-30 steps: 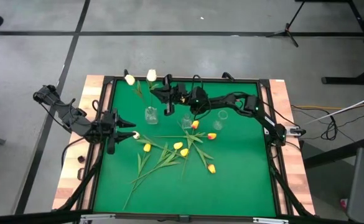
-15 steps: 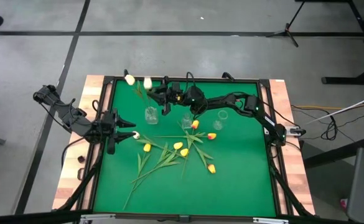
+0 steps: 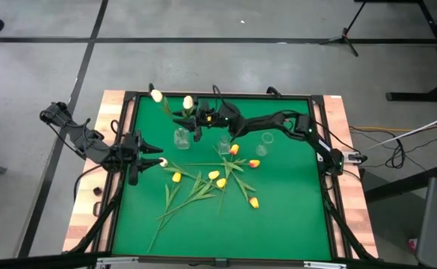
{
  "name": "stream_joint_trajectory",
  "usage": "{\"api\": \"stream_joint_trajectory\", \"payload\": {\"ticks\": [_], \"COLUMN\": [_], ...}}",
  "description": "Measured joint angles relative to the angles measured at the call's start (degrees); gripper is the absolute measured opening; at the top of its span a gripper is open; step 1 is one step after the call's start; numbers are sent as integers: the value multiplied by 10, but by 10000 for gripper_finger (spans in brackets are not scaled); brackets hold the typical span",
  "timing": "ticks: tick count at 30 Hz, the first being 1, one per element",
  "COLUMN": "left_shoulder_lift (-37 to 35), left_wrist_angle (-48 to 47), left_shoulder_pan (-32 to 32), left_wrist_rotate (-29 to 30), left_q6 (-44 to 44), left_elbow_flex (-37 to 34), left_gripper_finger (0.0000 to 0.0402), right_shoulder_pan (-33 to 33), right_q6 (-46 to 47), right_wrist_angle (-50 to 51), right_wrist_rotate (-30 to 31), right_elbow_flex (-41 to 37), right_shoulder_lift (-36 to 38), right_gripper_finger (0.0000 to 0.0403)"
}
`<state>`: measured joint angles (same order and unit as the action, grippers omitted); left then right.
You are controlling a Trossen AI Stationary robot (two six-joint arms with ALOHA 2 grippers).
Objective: Sort flowers into vase by color
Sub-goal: Put the bottom white flower into the left transparent vase
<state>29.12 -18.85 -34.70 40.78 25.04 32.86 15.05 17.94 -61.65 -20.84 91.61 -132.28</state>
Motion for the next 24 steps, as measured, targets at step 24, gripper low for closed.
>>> {"api": "stream_joint_trajectory", "payload": {"ticks": [24], "left_shoulder_lift": [0], "left_wrist_angle": [0], "left_shoulder_pan": [0], "left_wrist_rotate": [-2], "left_q6": [17], "left_elbow_flex": [0], "left_gripper_finger": [179], "right_shoulder_pan": [0], "right_q6": [-171], "right_wrist_angle": [594], "right_wrist_rotate": [54], "right_elbow_flex": [0], "right_shoulder_lift": [187], "right_gripper_finger": [150]}}
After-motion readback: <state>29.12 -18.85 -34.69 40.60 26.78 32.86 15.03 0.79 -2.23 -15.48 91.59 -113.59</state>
